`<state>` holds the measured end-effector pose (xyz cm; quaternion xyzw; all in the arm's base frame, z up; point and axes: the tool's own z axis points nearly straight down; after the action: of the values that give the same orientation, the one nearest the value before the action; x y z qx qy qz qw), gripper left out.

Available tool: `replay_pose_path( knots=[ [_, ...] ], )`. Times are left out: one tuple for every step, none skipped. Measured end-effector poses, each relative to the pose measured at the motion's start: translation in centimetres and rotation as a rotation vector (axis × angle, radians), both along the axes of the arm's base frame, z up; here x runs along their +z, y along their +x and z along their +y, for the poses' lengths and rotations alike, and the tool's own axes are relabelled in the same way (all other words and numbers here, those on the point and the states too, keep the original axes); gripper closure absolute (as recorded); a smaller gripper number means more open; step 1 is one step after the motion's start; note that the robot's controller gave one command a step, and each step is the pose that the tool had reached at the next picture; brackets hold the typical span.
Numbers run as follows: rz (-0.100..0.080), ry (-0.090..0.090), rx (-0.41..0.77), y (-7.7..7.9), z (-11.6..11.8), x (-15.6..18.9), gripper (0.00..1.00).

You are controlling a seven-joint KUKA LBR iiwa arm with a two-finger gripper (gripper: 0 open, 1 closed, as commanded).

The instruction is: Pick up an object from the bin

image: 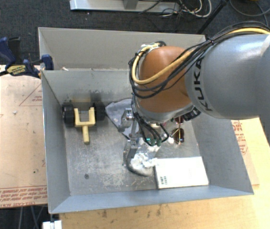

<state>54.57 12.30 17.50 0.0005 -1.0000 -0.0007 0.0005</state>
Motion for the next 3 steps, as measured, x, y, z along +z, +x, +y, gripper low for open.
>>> replay_pose_path(
  knots=[
    [-0.001,0.0,-0.001,0.0,0.0,0.0,0.0],
    [-0.008,0.002,0.067,4.5,-3.5,-2.1,0.0],
    [-0.005,0.0,0.024,7.3,-9.2,-3.6,0.0]
  ],
)
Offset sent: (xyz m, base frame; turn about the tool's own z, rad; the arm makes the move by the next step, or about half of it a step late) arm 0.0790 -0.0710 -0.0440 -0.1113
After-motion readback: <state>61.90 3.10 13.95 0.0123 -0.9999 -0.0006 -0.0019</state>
